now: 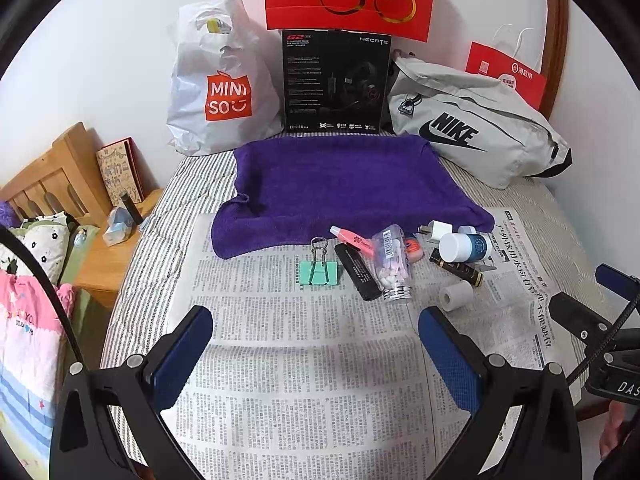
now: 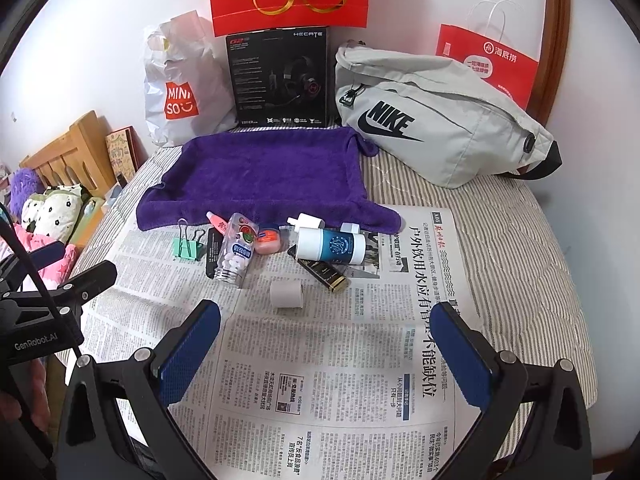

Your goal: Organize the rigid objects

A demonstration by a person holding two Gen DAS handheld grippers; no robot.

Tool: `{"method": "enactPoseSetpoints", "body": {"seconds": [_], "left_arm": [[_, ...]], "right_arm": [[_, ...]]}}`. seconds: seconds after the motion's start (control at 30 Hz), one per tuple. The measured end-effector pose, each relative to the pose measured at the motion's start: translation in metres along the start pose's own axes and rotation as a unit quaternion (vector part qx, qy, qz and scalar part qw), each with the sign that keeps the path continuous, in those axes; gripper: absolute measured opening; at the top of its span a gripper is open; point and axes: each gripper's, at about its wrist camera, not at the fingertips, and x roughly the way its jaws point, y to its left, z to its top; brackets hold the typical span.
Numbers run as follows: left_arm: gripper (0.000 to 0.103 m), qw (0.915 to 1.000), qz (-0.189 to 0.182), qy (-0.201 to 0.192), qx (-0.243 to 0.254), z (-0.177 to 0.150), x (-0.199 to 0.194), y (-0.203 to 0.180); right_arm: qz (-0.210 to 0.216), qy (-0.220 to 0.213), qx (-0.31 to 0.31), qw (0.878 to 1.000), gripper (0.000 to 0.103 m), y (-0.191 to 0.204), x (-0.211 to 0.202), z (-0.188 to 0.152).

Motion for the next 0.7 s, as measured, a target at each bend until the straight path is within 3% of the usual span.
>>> {"method": "enactPoseSetpoints", "body": {"seconds": [0.7], "left_arm": [[0.103, 1.0, 0.0, 0.001, 0.0, -0.0002, 0.0003, 0.0016]], "right_arm": [[-0.002, -0.001, -0.002, 1.0, 0.103, 0.0004, -0.0015, -0.0001]]}}
